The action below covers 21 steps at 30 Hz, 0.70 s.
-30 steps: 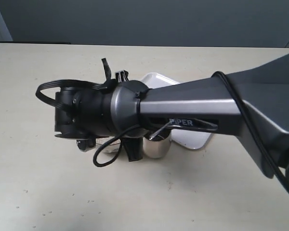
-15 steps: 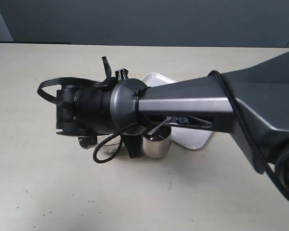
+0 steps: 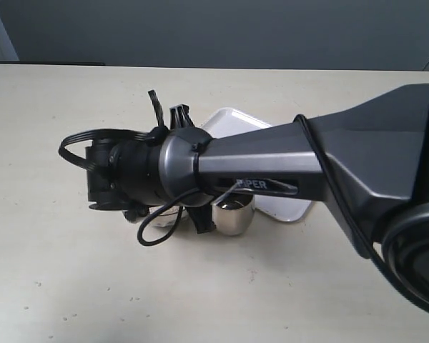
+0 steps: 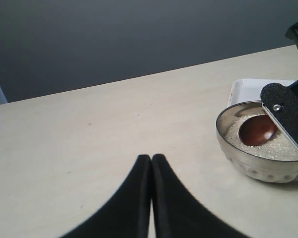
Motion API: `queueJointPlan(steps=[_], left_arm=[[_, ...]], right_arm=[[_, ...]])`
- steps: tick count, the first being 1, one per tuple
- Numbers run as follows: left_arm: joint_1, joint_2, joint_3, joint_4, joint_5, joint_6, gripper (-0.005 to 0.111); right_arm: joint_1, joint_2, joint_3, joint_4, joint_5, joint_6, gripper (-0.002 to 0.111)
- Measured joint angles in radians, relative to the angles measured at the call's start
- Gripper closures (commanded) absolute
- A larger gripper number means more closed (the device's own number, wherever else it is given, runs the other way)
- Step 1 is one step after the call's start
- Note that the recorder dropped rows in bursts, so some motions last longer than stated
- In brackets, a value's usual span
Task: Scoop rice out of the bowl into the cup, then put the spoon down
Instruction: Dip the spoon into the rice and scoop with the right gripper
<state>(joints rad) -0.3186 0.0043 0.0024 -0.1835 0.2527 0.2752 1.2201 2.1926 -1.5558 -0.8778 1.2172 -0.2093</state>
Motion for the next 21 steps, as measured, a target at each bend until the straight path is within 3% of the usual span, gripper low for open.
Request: queueJointPlan(steps=[21], left_arm=[[0.0,0.0,0.0,0.0,0.0,0.0,0.106]], right_arm=[[0.0,0.0,0.0,0.057,0.0,-0.067,0.109]])
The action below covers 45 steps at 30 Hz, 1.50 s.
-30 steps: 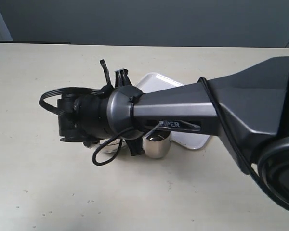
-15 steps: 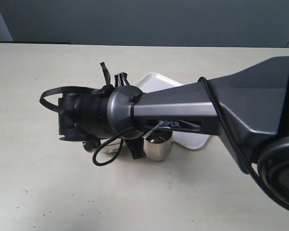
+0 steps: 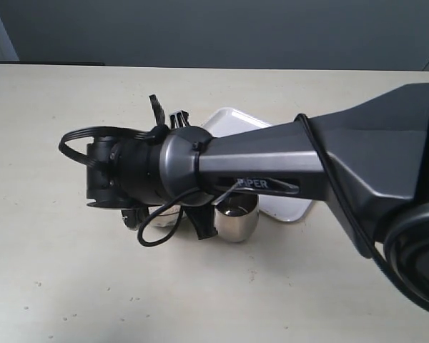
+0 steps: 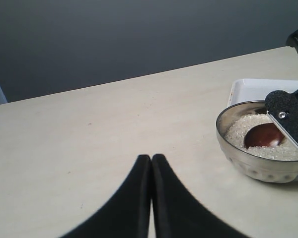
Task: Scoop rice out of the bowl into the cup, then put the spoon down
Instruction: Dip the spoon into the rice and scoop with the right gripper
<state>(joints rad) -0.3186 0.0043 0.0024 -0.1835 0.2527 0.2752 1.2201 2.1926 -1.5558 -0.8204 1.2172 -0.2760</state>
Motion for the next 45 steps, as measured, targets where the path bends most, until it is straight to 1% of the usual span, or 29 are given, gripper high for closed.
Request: queueJointPlan(steps=[15,25,45], left_arm=[[0.0,0.0,0.0,0.0,0.0,0.0,0.106],[0.0,0.0,0.0,0.0,0.0,0.0,0.106],[0.0,0.0,0.0,0.0,0.0,0.0,0.106]], right_arm=[[-0.011,-0.022,0.0,0.057,-0.038,-0.061,0.109],[-0.027,-0.033,-0.036,0.103,-0.064,-0.072,0.109],[-0.04,-0.047,-0.037,0.18,-0.062,-0.116,0.109]])
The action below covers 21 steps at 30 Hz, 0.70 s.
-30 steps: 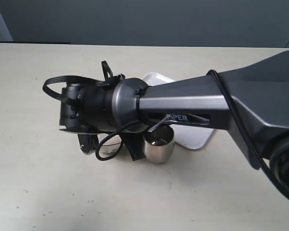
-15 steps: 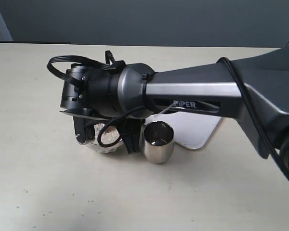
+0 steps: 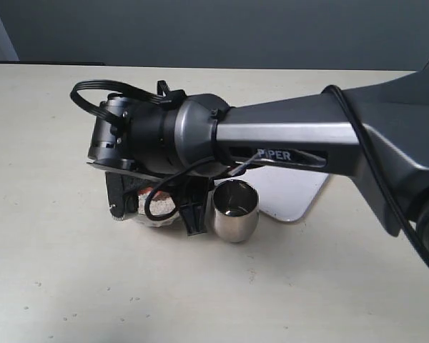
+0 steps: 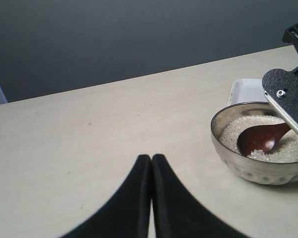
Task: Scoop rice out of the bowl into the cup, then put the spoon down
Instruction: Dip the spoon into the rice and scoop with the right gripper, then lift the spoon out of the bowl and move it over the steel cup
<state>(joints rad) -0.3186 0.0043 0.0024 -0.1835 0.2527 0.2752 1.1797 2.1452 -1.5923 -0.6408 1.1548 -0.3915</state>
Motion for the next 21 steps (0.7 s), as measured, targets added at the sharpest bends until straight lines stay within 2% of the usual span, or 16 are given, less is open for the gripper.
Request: queueJointPlan(steps=[21], left_arm=[[0.0,0.0,0.0,0.0,0.0,0.0,0.106]], right_arm=[[-0.071,-0.099,-0.004,0.133,0.012,-0.016,0.109]])
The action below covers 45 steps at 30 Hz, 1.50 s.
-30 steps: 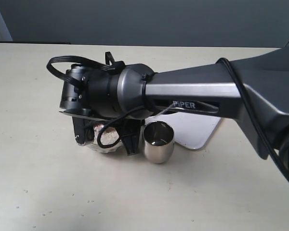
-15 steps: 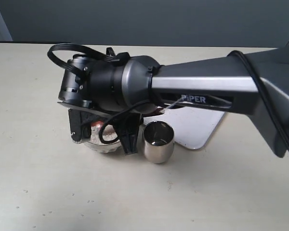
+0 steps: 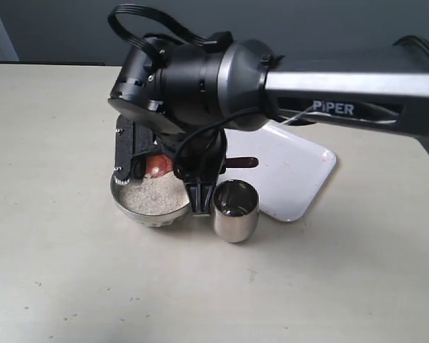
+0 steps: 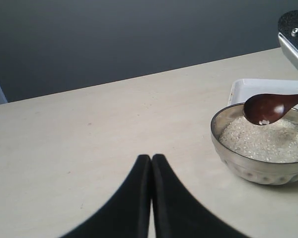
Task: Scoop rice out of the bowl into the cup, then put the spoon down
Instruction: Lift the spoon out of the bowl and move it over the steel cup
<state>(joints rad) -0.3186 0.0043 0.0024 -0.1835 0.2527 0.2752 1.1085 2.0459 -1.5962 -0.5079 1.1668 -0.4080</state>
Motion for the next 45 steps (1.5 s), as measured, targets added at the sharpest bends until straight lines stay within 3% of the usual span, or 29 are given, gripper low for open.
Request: queueJointPlan(steps=[29,45], left_arm=[[0.0,0.0,0.0,0.0,0.0,0.0,0.106],[0.0,0.0,0.0,0.0,0.0,0.0,0.106]], right_arm=[[-0.132,-0.197,0.06,0.274,0.05,-0.037,0.109],[-0.138,-0.409,0.404,0.226,0.052,0.022,0.109]])
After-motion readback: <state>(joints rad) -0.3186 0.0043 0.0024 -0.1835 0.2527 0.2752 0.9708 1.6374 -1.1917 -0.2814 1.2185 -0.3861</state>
